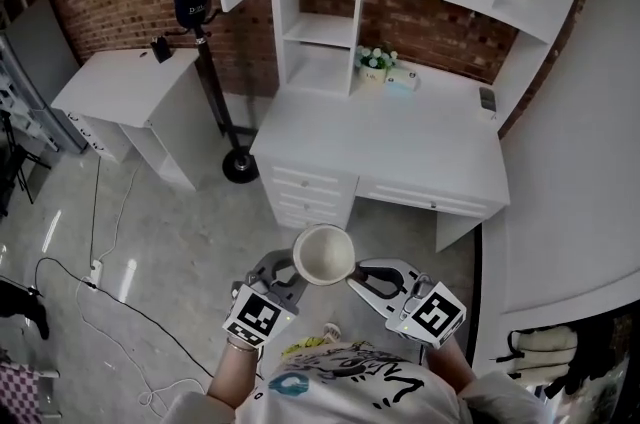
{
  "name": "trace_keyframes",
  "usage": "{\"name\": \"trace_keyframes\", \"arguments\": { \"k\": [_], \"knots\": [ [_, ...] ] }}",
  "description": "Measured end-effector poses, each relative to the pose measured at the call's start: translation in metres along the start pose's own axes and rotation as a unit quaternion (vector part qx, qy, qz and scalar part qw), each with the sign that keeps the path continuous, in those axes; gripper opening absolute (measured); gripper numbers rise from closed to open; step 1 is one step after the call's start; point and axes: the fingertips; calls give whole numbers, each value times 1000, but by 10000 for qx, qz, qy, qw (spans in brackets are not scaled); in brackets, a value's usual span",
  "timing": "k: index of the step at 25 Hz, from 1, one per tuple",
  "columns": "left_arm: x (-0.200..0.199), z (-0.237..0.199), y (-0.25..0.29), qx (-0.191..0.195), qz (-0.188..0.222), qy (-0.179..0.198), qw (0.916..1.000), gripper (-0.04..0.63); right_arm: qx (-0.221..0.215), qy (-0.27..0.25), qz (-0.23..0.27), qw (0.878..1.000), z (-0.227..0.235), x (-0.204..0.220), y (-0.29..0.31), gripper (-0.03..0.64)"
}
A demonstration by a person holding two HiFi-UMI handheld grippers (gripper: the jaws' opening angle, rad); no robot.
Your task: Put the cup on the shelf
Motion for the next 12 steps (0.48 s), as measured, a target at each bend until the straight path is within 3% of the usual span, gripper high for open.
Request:
{"name": "trace_keyframes", "arguments": {
  "k": [12],
  "knots": [
    [2, -99, 25, 198, 27, 48, 9998, 15, 43, 174, 139, 9997, 65, -17, 83, 60]
  ]
}}
Point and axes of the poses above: the fingertips, and each gripper's own axes: y forward along the fingers, z to its right, x out of its underside, and after that the axes turned 12 degrees about x, right-handed
